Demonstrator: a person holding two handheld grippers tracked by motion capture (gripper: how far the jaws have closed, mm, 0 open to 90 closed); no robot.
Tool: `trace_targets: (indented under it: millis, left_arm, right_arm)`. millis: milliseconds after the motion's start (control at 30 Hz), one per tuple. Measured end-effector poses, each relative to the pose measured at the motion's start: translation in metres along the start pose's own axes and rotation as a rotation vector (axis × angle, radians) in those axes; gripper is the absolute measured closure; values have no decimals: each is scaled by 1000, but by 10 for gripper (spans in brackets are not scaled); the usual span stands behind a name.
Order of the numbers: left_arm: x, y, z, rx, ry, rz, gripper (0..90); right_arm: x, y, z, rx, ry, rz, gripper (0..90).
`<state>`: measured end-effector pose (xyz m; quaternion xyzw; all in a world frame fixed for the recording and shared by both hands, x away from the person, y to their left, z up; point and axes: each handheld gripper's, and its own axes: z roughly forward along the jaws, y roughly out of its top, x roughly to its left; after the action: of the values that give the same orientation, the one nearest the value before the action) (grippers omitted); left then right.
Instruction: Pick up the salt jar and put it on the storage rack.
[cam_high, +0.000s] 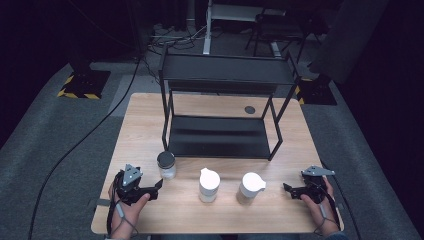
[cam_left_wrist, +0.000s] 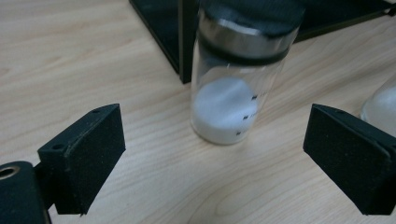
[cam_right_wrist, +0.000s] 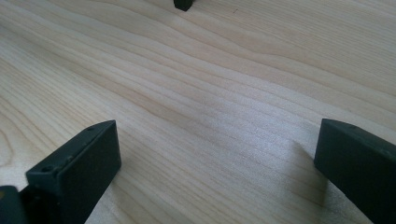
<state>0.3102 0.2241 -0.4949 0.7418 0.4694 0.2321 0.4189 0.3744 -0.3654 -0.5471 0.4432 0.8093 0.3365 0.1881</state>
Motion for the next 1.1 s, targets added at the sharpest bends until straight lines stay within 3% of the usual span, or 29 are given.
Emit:
trace_targets:
  millis: [600,1100]
  left_arm:
    - [-9,23,6,-135,-20,20,48]
    - [-7,30,25,-150,-24,25,47]
  right_arm:
    - [0,0,0,0,0,-1,3]
    - [0,0,0,0,-1,0,3]
